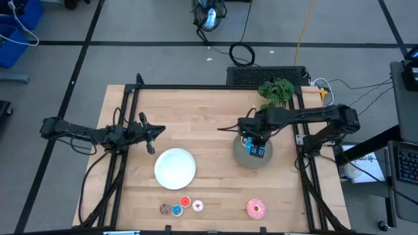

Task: Pick & Place donuts
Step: Put the large blue donut on the gray plate

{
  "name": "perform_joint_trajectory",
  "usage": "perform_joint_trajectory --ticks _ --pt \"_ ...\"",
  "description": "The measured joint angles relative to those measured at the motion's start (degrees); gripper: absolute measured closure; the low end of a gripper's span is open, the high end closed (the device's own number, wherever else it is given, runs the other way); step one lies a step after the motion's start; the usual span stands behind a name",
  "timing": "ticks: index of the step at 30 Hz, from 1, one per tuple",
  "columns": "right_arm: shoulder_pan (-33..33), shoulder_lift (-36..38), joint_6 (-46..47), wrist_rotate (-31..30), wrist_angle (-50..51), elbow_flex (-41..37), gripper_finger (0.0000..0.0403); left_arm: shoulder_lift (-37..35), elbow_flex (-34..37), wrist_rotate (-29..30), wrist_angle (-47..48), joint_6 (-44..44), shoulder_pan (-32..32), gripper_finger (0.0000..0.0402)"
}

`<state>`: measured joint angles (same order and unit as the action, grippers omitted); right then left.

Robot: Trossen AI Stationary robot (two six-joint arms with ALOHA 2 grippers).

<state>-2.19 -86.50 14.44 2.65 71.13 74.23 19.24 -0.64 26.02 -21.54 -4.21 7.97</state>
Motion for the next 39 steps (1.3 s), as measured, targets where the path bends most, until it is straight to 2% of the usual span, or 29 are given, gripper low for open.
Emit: perform_joint_trajectory --ticks 10,16,33,36,39 --pt "-2.8 0.0 -1.2 0.8 -8.0 -15.0 0.0374 0.0 0.0 0.0 0.0 -0.1 0.0 0.0376" --pt "-3.9 0.0 -1.6 5.1 -14.5 -21.1 0.0374 0.0 0.0 0.0 0.0 0.0 0.0 0.0376" --pt "-7.1 0.0 -3.9 4.9 -17.3 -24.7 0.037 0.0 0.0 0.0 0.0 0.0 0.0 0.0376" --pt "-7.1 0.0 -4.3 4.7 -16.8 -24.7 0.0349 0.0 0.0 0.0 0.0 0.0 0.0 0.0376" --pt "-7.1 0.0 -4.1 2.9 -16.9 -24.7 0.0309 0.0 0.0 0.0 0.0 0.0 0.0 0.0376"
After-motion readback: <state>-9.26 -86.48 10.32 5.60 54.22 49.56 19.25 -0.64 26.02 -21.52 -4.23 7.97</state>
